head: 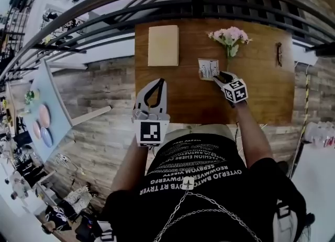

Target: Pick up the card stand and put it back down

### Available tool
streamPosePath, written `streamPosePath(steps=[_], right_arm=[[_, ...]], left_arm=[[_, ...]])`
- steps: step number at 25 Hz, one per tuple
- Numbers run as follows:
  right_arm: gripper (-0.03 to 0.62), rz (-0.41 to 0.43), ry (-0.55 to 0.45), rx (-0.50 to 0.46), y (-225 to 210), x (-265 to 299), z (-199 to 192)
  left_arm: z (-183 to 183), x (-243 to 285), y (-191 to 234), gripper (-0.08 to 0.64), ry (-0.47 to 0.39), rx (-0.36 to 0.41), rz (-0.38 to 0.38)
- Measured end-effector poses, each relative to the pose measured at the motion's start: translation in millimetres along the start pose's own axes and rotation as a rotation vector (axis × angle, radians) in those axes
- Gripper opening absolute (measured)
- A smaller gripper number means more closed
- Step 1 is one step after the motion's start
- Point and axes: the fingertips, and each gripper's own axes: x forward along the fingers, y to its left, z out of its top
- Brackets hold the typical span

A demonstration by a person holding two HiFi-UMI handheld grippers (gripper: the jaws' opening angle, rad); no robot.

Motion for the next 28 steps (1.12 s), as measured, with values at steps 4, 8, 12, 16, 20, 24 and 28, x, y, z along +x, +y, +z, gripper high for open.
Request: streamPosePath(steps=[4,8,12,16,20,24,28], right_arm=[[0.181,-0.024,-0.041,0.071,0.6,-8.2,-13.2],[0.179,-0.031,-0.114,0.122,7.0,-21.0,-15.4],[0.179,-0.045,-0.161,0.119,17.1,-34.0,-7.1],[0.181,-0.058,-0.199,0.084,27.6,-53.4,12.0],[0.181,-0.067,-0.241,0.067,41.2,-75.1,34.2],[0.181,-0.087,-0.275,0.038,58.6,-100.4,52.6],[0.181,-0.097,-0.299,-0.003,77.2,-121.0,70.3]], left_arm=[[-7.2,-17.2,-1.2,0.028,0.002,0.012,-0.001],[-12.4,-33.0,-3.3,0.028,-0.004,0.023,-0.010],[-12.2,-41.4,-4.4,0.028,-0.019,0.031,-0.021],[-2.8,-44.3,-9.7,0.028,-0.050,0.032,-0.039],[5.2,-47.2,-12.6,0.028,-0.080,0.035,-0.054],[12.0,-52.2,-14.9,0.028,-0.093,0.022,-0.070],[22.0,-55.0,-16.6,0.028,-0.117,0.006,-0.078]])
